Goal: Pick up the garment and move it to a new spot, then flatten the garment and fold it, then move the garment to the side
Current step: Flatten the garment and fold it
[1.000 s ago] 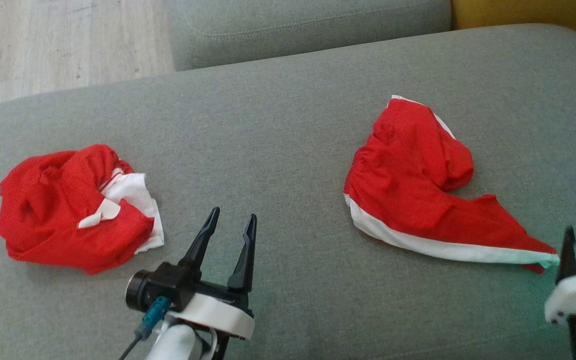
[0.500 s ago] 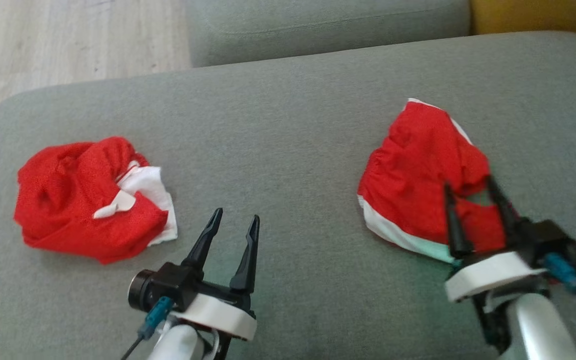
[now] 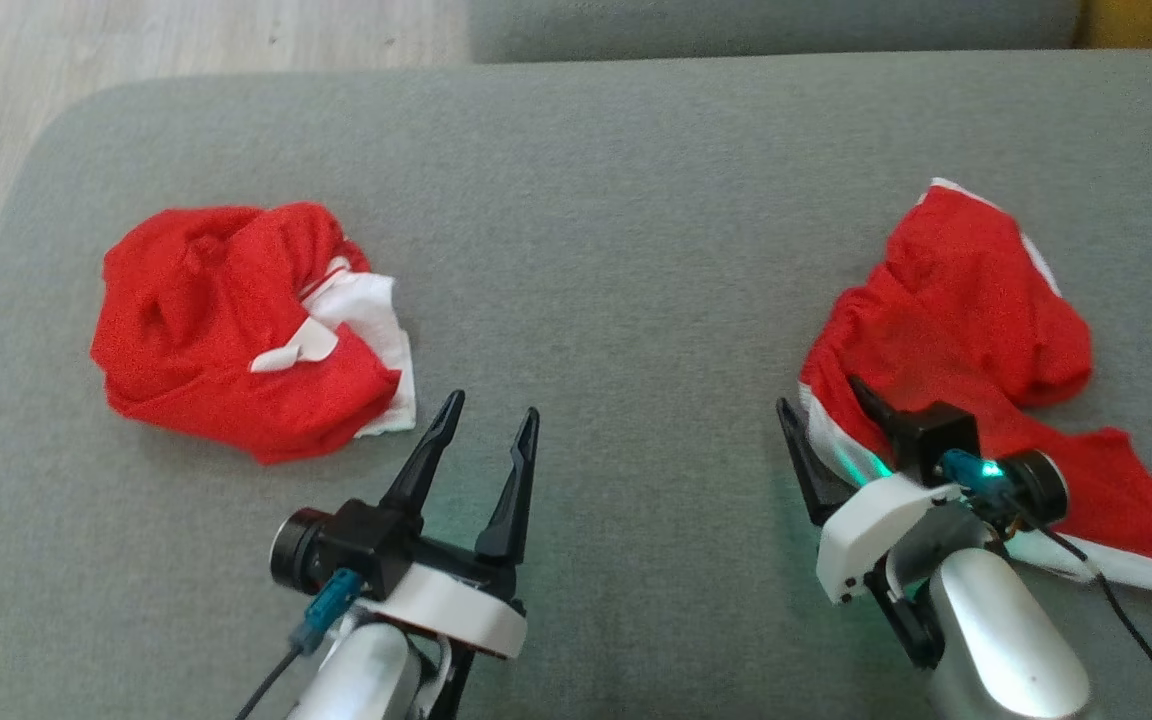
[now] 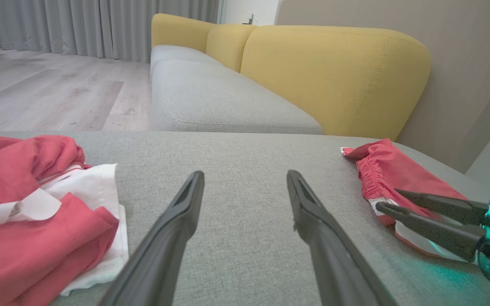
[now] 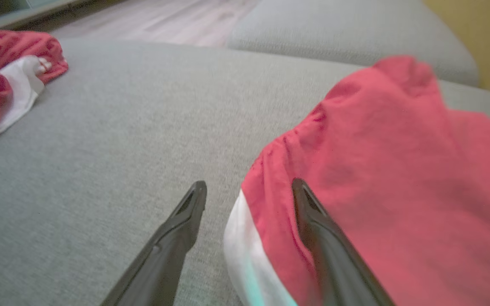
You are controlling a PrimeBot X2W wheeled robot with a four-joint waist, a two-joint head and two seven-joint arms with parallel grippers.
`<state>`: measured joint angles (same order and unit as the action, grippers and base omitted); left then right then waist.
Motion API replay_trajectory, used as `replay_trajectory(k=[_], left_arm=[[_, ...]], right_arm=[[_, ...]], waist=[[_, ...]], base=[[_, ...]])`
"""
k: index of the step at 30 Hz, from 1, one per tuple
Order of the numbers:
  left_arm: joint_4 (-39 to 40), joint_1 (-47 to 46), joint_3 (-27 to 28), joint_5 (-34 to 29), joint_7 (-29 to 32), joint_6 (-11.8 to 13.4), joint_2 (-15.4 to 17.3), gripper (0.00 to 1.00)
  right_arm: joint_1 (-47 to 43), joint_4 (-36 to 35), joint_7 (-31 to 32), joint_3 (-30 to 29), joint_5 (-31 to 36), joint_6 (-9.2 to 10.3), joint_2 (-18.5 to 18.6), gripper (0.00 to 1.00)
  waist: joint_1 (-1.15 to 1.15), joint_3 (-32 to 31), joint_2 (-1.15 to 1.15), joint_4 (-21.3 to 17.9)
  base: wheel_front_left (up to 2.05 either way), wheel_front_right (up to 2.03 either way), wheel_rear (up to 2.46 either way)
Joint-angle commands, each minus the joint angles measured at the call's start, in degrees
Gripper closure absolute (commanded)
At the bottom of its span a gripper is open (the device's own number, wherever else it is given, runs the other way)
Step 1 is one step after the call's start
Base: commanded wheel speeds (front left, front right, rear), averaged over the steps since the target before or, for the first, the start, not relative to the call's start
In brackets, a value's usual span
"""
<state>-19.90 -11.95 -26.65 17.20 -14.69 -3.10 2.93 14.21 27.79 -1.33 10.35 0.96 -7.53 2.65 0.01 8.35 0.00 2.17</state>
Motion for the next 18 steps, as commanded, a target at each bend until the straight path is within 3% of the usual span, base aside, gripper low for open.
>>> replay_trajectory(k=[1,8,9,10,11,18], left_arm=[[1.7,-3.2,1.0,0.7,-0.3,0.0,-0.1,0.00],[1.9,-3.8,0.6,1.3,-0.3,0.4,-0.1,0.00],[2.0,-3.8,0.5,1.3,-0.3,0.4,-0.1,0.00],[2.0,-3.8,0.5,1.4,-0.3,0.4,-0.1,0.00],[1.9,-3.8,0.5,1.4,-0.3,0.5,-0.1,0.00],[1.4,-3.5,1.0,1.1,-0.3,0.4,-0.1,0.00]], right_arm=[[2.5,0.9,0.5,1.1,0.7,0.04,0.2,0.00],[4.5,7.3,1.9,-0.2,0.7,0.04,0.2,0.00],[4.6,8.3,2.3,-0.2,0.3,0.04,0.2,0.20],[4.9,9.0,2.4,-0.3,-0.2,0.04,0.2,0.76],[5.1,9.5,2.2,-0.2,-0.4,0.04,0.2,1.00],[6.6,9.7,-3.4,3.0,-4.8,0.04,0.2,1.00]], waist=[[-0.01,1.3,0.00,1.5],[-0.01,2.1,0.00,2.8],[-0.01,2.1,0.00,2.8],[-0.01,2.1,0.00,2.9],[-0.01,2.1,0.00,2.8],[-0.01,0.7,0.00,1.8]], base=[[0.00,0.00,0.00],[0.00,0.00,0.00],[0.00,0.00,0.00],[0.00,0.00,0.00],[0.00,0.00,0.00],[0.00,0.00,0.00]])
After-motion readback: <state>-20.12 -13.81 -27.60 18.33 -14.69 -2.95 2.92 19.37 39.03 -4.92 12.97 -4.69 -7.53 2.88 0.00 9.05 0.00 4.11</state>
